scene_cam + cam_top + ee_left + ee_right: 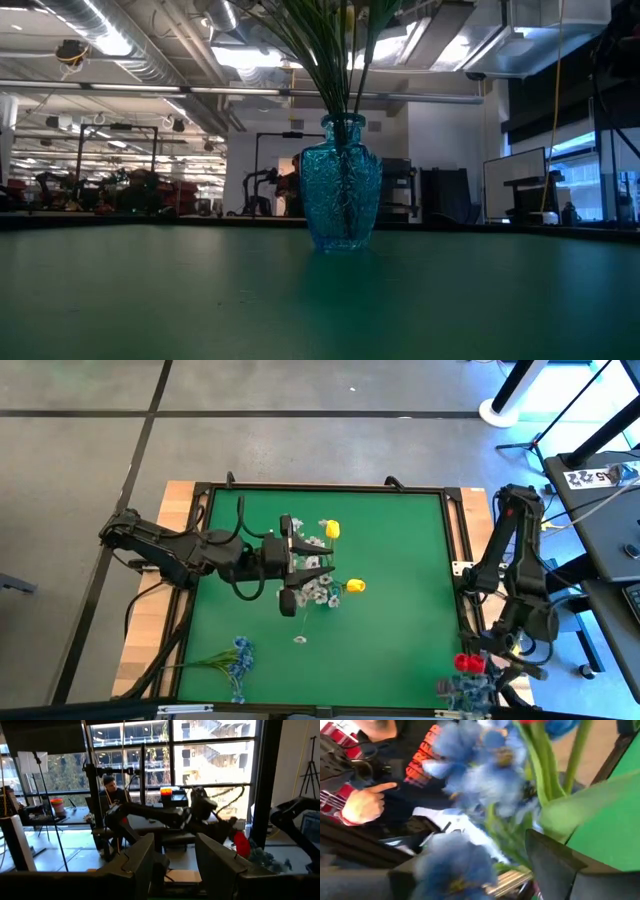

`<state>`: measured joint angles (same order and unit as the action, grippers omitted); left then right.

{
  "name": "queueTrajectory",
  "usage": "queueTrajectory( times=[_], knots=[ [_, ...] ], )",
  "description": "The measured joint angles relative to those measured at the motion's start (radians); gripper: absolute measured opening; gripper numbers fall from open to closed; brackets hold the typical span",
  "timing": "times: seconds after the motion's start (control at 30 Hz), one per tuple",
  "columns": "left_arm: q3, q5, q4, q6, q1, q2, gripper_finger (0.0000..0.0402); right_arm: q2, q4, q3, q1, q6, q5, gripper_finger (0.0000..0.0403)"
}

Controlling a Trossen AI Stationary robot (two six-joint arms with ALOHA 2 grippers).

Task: Sort flowers into vase by color
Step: Put the top blue flowers into the purple vase, then put the blue flowers into the purple vase

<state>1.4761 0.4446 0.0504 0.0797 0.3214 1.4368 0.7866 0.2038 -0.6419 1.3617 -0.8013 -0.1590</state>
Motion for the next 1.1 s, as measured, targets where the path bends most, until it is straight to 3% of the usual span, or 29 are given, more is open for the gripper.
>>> queueTrajectory(
  times=[0.27, 0.4, 0.63, 0.8, 0.9, 1.1],
  knots=[
    [0.000, 0.000, -0.054, -0.026, 0.001, 0.000, 0.0139, -0.004, 0.098, -0.103, -0.001, -0.184, 0.102, 0.0221],
    [0.000, 0.000, -0.091, -0.028, 0.002, 0.001, 0.0139, -0.010, 0.147, -0.149, 0.000, -0.188, 0.098, 0.0221],
    [-0.001, 0.011, -0.092, 0.019, 0.093, 0.051, 0.0122, -0.025, 0.387, -0.281, -0.001, -0.147, -0.055, 0.0221],
    [0.000, 0.090, -0.158, 0.008, 0.209, 0.044, 0.0100, -0.037, 0.534, -0.417, -0.001, -0.102, -0.282, 0.0221],
    [0.000, 0.100, -0.338, -0.186, 0.288, 0.027, 0.0091, -0.038, 0.583, -0.490, -0.001, -0.029, -0.458, 0.0221],
    [0.000, 0.027, -0.772, -0.864, 0.440, 0.019, 0.0080, -0.040, 0.615, -0.557, -0.001, 0.186, -0.703, 0.0221]
  ],
)
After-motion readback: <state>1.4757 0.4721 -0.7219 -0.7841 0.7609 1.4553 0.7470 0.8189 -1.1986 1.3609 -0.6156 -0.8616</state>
